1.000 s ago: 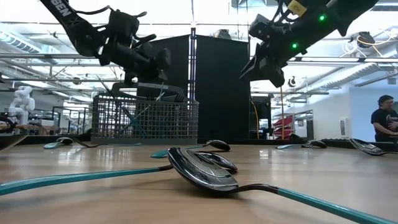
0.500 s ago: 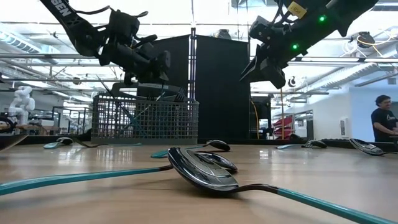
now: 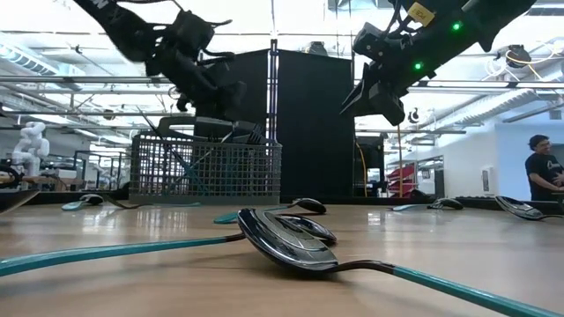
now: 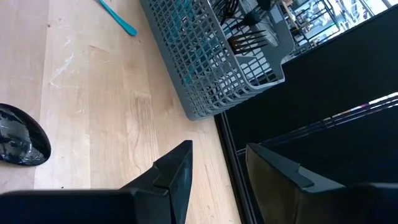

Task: Sort silverware
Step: Put the blue fork into the silverware basket

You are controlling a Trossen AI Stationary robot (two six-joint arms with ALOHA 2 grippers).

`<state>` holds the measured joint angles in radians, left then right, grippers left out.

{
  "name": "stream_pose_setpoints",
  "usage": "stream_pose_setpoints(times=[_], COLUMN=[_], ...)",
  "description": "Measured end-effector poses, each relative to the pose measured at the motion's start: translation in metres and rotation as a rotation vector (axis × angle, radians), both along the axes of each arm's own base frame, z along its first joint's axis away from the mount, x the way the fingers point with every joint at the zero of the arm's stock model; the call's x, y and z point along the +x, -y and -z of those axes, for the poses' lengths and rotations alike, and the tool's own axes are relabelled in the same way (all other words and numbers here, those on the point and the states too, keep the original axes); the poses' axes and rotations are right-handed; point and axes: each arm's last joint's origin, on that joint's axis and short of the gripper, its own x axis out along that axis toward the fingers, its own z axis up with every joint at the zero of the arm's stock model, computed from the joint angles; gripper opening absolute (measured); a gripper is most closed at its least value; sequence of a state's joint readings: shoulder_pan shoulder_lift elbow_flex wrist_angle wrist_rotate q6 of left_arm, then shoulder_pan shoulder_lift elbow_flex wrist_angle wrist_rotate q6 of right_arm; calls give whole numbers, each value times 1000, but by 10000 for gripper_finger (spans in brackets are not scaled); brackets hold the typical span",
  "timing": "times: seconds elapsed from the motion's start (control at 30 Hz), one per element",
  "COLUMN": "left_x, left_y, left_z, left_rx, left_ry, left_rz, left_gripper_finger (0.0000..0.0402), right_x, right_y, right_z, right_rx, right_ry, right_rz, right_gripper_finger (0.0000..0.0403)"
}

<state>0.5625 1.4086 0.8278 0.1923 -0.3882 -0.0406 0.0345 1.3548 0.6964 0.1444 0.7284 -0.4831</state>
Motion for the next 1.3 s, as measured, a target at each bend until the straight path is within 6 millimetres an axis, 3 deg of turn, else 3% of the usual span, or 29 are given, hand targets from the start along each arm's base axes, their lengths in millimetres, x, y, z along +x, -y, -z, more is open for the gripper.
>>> stream_pose_setpoints(times=[0.4, 0.63, 0.77, 0.87, 1.03, 1.17, 1.3], left_x=[2, -2, -6, -5, -4, -13, -22], left_y=[-2, 1, 18, 36, 72, 95, 105], left_z=[-61, -113, -127, -117, -77, -36, 2], left_rx=[-46, -42, -147, -274, -494, -701, -820], left_ry=[-339, -351, -320, -329, -488, -604, -642], left_rz=[39, 69, 217, 372, 498, 405, 302], left_gripper_finger=[89, 89, 89, 89, 89, 89, 89], right_x=[0, 0, 0, -1, -2, -2, -2], right_y=[0, 0, 0, 0, 0, 0, 0], right_z=[0, 0, 1, 2, 3, 3, 4], right_rx=[5, 5, 9, 16, 28, 34, 34], right_ry=[5, 5, 1, -3, -6, -11, -12], right_rz=[3, 2, 4, 9, 16, 19, 19], right_gripper_finger=[144, 144, 144, 144, 144, 144, 144])
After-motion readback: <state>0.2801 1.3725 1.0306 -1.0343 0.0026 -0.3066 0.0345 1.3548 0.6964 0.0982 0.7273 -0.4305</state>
